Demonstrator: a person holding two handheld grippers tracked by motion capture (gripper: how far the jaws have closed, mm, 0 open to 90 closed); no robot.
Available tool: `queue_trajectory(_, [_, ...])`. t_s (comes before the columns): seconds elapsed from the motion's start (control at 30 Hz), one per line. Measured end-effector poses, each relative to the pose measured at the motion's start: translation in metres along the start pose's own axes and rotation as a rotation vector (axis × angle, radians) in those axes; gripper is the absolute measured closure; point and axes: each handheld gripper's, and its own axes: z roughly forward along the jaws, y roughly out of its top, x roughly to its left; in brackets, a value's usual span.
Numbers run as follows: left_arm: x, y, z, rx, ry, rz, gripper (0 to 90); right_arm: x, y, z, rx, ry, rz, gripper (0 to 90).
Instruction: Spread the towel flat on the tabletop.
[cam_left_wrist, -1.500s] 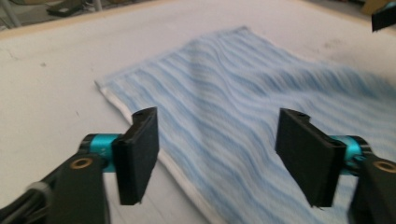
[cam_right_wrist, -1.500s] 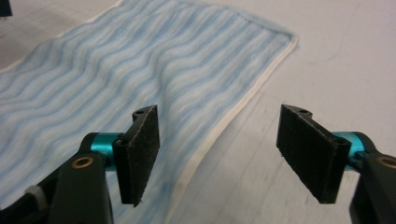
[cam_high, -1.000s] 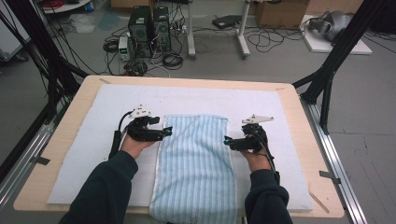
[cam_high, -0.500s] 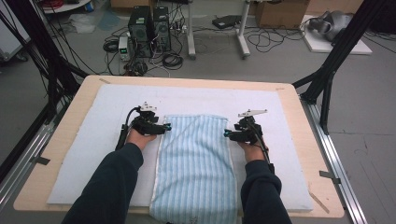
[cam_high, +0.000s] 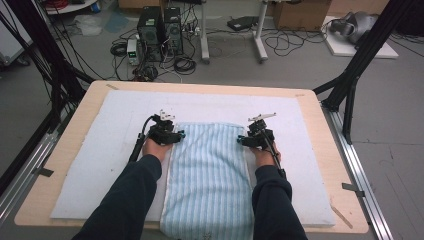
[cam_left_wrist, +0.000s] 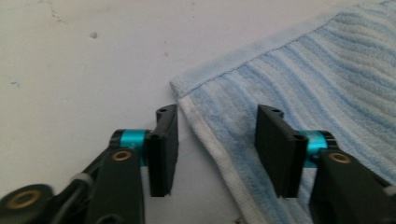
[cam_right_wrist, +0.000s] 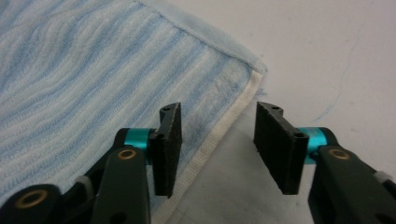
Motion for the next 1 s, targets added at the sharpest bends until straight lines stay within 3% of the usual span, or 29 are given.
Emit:
queue_trajectory(0.1, [-0.003,0.0,0.0,-0.004,-0.035,0.005,82.9,0.0,0.0,0.0,0.002,-0.012,-0.01,62.1])
queue_trajectory(0.13, [-0.005,0.0,0.0,-0.009,-0.029,0.005,85.1,0.0,0.0,0.0,0.002,-0.009,-0.01,64.1])
queue_trajectory(0.27, [0.001,0.002,0.001,-0.012,-0.046,-0.043,86.3,0.003,0.001,0.0,0.003,0.02,-0.045,85.1])
queue_trajectory(0.33, [0.005,0.003,0.0,-0.031,-0.043,-0.067,86.4,0.007,0.003,0.001,0.009,0.006,-0.087,86.6])
queue_trajectory(0.47, [0.015,0.011,-0.001,-0.048,-0.073,-0.138,86.4,0.002,0.007,0.0,-0.01,-0.004,-0.067,87.0])
queue_trajectory(0.7, [0.021,0.033,0.005,-0.085,-0.082,-0.166,86.4,-0.009,0.021,0.0,-0.059,-0.032,-0.058,87.1])
queue_trajectory(0.77, [0.023,0.039,0.007,-0.102,-0.088,-0.17,86.4,-0.015,0.022,0.0,-0.086,-0.037,-0.029,87.0])
queue_trajectory(0.9, [0.022,0.045,0.008,-0.127,-0.068,-0.148,86.4,-0.018,0.022,0.001,-0.125,-0.057,-0.034,87.0])
queue_trajectory(1.0, [0.022,0.042,0.011,-0.107,-0.054,-0.139,86.3,-0.018,0.023,-0.001,-0.184,-0.061,-0.046,86.9])
